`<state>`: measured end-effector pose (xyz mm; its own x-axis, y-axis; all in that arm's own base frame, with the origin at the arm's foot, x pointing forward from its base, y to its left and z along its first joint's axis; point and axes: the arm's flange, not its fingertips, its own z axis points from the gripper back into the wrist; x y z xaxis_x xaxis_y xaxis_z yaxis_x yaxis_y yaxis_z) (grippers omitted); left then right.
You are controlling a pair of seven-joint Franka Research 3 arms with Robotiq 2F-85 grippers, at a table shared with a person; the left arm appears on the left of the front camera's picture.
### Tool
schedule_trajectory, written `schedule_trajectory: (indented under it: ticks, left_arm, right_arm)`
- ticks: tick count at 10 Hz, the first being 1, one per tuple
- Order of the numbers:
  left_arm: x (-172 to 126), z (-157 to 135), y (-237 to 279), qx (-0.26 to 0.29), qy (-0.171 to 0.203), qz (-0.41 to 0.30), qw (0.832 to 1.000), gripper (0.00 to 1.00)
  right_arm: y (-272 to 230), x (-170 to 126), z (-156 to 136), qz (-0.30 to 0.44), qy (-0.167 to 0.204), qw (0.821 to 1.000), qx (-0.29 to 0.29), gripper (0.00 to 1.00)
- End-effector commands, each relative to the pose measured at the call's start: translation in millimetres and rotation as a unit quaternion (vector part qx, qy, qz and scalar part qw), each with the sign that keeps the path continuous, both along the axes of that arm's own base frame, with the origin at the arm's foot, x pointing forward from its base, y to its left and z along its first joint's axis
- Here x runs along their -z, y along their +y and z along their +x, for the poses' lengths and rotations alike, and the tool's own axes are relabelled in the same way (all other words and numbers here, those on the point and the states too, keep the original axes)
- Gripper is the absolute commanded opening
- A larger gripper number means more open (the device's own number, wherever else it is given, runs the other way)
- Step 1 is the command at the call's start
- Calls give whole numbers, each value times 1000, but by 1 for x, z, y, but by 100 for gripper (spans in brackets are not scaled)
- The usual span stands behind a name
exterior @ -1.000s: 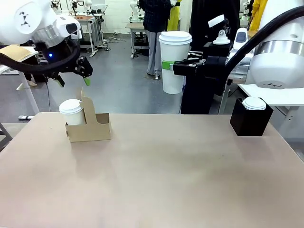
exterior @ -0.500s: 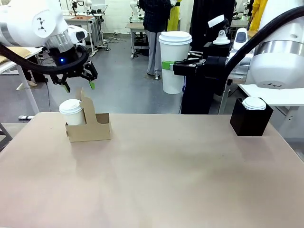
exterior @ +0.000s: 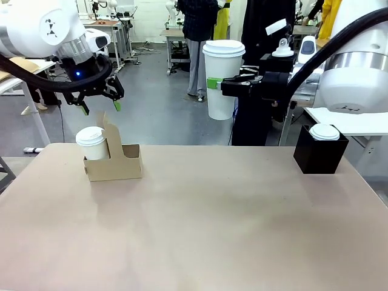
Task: Pour a drink into a cup and package it in a carrier.
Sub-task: Position the Cup Carrier in the center of the table.
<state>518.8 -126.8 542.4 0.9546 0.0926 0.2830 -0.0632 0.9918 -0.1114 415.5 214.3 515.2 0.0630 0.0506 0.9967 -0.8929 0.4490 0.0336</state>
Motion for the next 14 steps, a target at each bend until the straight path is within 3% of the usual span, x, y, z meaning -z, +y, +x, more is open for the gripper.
schedule_trajectory:
  ticks: [1, 9, 10, 11, 12, 14]
  left_arm:
    - [0, 0, 0, 0, 0, 0, 1000, 100]
    - [38, 24, -3, 4, 18, 23, 1000, 100]
    - [38, 27, -5, 3, 12, 18, 1000, 42]
    - [39, 27, -9, 2, 6, 21, 1000, 40]
    - [41, 27, -10, 3, 7, 20, 1000, 0]
    - [43, 28, -13, -2, 2, 26, 1000, 0]
  right_arm:
    - [2, -2, 0, 5, -1, 1000, -1, 81]
    - [2, -2, 0, 5, -1, 1000, -1, 81]
    - [2, -2, 0, 5, -1, 1000, -1, 81]
    - [2, -2, 0, 5, -1, 1000, -1, 81]
    - [2, -2, 0, 5, -1, 1000, -1, 81]
    - [2, -2, 0, 5, -1, 1000, -1, 81]
